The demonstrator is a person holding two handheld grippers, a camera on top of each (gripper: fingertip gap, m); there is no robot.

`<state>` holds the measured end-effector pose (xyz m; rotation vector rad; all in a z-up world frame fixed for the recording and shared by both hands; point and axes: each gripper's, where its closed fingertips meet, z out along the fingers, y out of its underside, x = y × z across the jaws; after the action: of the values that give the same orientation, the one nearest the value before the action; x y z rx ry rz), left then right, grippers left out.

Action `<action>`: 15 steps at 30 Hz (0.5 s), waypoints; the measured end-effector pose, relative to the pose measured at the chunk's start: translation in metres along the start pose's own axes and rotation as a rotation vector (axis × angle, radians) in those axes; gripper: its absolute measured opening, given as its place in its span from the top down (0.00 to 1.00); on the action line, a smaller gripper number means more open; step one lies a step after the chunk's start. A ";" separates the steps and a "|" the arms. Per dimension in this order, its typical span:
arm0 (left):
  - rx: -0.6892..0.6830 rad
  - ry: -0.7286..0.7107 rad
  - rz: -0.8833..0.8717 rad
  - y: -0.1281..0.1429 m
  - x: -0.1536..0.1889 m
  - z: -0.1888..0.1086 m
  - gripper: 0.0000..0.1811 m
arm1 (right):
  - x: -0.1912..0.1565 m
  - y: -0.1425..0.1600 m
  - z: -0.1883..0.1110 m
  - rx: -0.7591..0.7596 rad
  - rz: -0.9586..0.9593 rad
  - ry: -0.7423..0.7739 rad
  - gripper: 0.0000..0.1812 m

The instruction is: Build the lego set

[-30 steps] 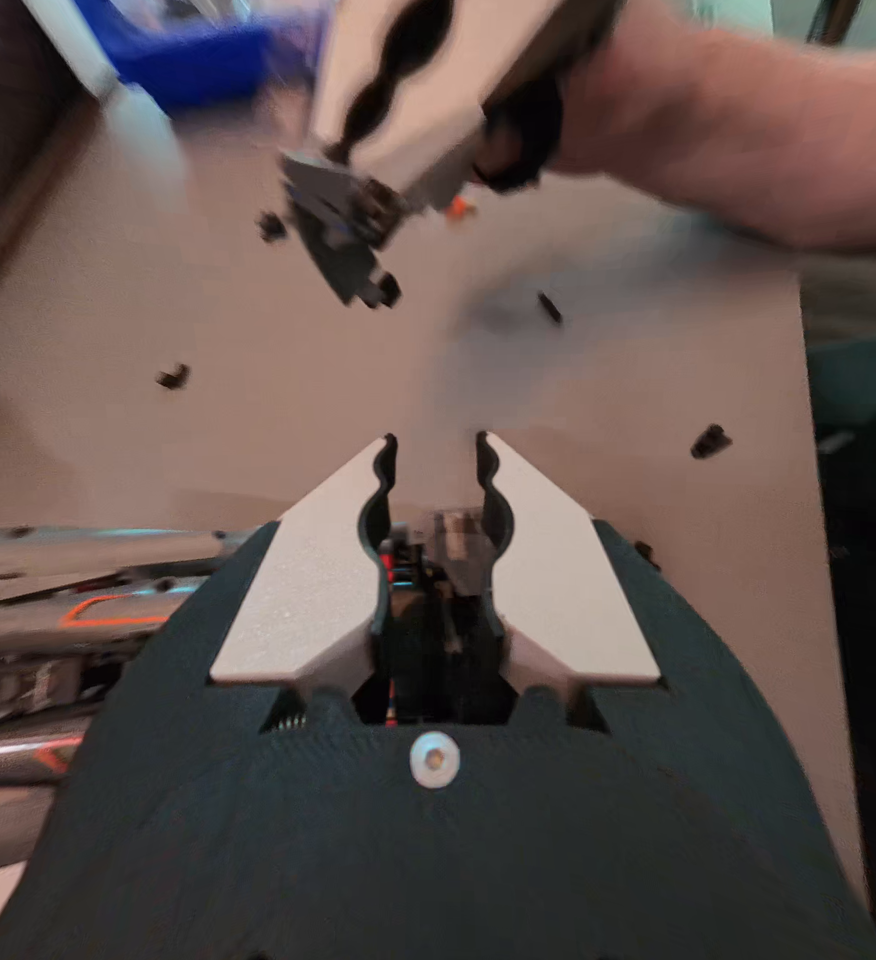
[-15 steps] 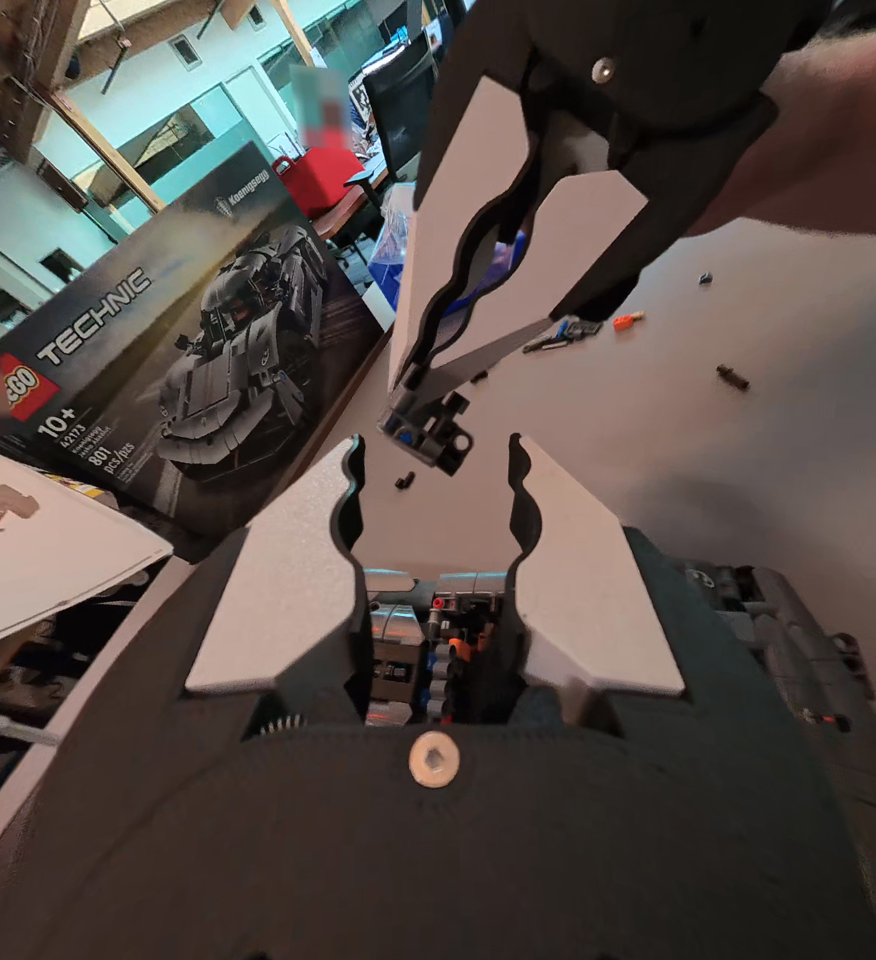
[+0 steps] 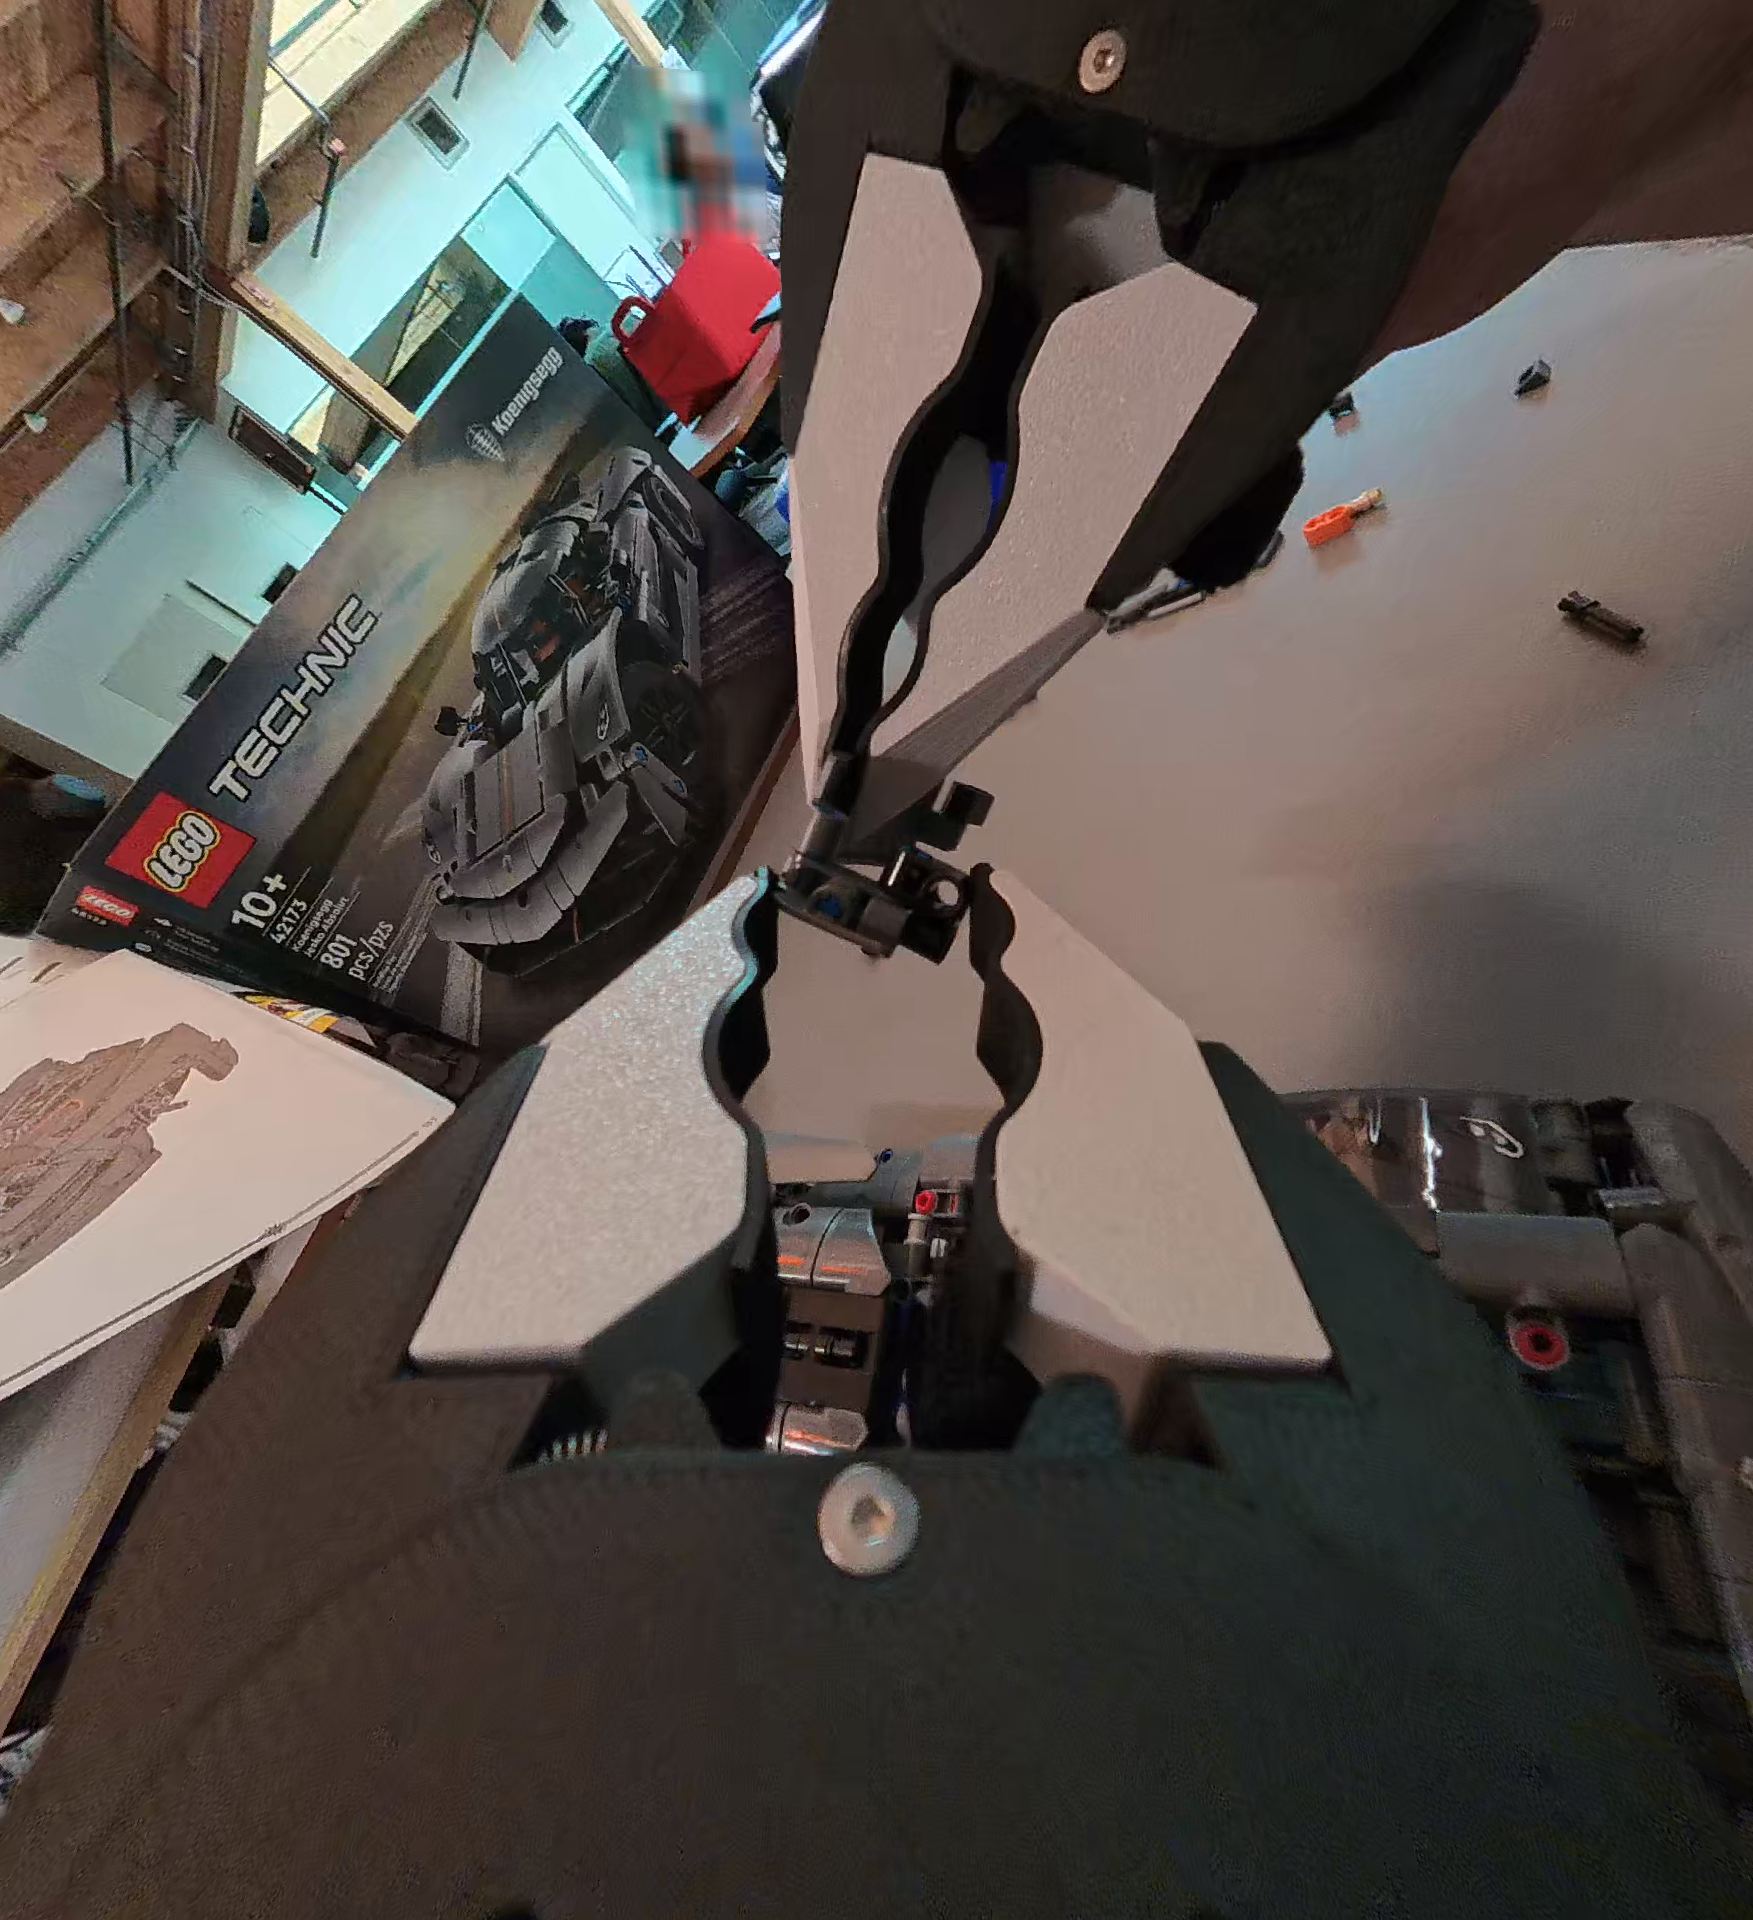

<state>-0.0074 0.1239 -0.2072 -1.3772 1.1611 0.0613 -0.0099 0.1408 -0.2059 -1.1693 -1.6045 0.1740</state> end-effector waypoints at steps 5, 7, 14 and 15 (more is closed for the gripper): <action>0.002 -0.069 0.019 -0.002 -0.005 -0.001 0.81 | 0.001 -0.003 0.000 0.017 0.063 0.004 1.00; -0.002 -0.082 0.029 -0.001 -0.006 -0.001 0.81 | 0.001 -0.004 0.000 0.022 0.075 0.006 1.00; 0.006 -0.098 0.023 0.001 -0.009 -0.002 0.81 | -0.001 -0.005 0.003 0.042 0.106 0.009 1.00; 0.007 -0.102 0.026 0.001 -0.009 -0.003 0.81 | -0.001 -0.006 0.003 0.045 0.108 0.010 1.00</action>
<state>-0.0137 0.1272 -0.2013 -1.3376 1.0933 0.1444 -0.0160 0.1389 -0.2042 -1.2203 -1.5219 0.2722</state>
